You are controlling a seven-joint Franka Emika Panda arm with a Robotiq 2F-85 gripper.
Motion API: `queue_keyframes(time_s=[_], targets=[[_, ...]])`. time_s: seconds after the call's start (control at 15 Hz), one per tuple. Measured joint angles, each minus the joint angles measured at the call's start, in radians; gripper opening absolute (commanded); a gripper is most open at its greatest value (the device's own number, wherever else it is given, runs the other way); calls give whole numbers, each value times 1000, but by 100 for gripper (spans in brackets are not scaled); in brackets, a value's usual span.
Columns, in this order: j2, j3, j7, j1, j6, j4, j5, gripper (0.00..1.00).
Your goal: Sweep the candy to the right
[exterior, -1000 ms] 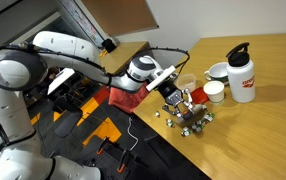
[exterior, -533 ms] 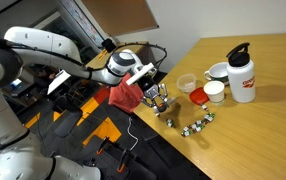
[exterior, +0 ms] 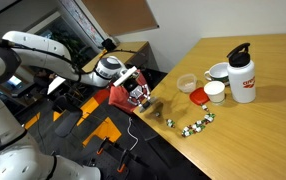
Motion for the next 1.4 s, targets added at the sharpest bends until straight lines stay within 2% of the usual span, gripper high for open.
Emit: queue_keyframes(time_s=[0.27,0.8,1.4], targets=[[37,-3,55,26,0,1,-44,12],[145,-60,114,25,-8,35,-235,12],[207,-133,114,-17,-77,88,-407,12]])
